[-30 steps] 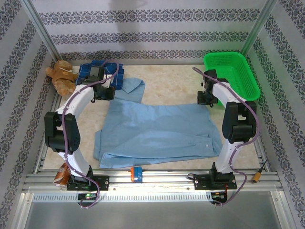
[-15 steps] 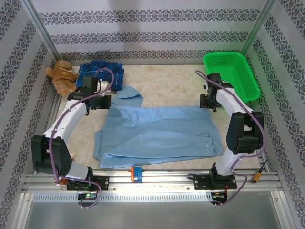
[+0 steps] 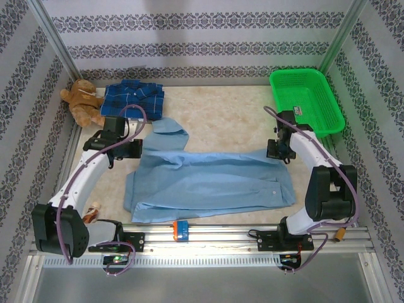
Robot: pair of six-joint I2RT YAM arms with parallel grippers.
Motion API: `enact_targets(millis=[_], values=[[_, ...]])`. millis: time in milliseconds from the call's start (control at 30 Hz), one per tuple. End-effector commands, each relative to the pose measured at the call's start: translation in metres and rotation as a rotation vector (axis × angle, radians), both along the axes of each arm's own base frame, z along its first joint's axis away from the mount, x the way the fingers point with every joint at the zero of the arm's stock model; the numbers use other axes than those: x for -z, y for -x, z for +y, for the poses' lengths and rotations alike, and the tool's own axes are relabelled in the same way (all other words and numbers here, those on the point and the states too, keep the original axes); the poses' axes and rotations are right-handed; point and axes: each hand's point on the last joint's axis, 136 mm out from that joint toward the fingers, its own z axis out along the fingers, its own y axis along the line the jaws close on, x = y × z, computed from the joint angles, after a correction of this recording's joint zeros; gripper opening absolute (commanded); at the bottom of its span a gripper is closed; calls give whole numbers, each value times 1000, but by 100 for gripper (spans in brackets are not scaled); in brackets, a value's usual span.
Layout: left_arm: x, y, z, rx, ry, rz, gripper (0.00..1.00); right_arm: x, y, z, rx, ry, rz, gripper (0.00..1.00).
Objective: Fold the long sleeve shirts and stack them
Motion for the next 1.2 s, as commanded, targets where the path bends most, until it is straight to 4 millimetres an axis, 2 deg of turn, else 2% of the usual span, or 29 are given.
enact_targets(millis=[0,200,333,633,800,833,1000,1067,1133,1167], values=[[12,25,10,-67,-23,65,3,6,22,-2,74,-9,51,0],[37,48,14,-162,-11,128,4,19,38,-2,123,-15,106,0],[53,60,24,-225,-89,208,3,27,45,-7,146,5,154,0],[85,84,35,-388,-179,364,3,35,60,-14,180,36,197,0],[98,96,32,-442,-169,421,3,39,64,-18,192,53,218,0],[111,108,29,-484,-165,479,3,43,66,-18,198,59,235,0],[135,140,26,-579,-161,602,4,48,68,-22,204,80,256,0],[143,152,30,-624,-173,632,5,50,69,-22,204,84,265,0],[146,152,31,-650,-166,626,9,52,69,-22,204,83,273,0],[145,149,30,-661,-151,613,20,53,69,-21,205,80,274,0]])
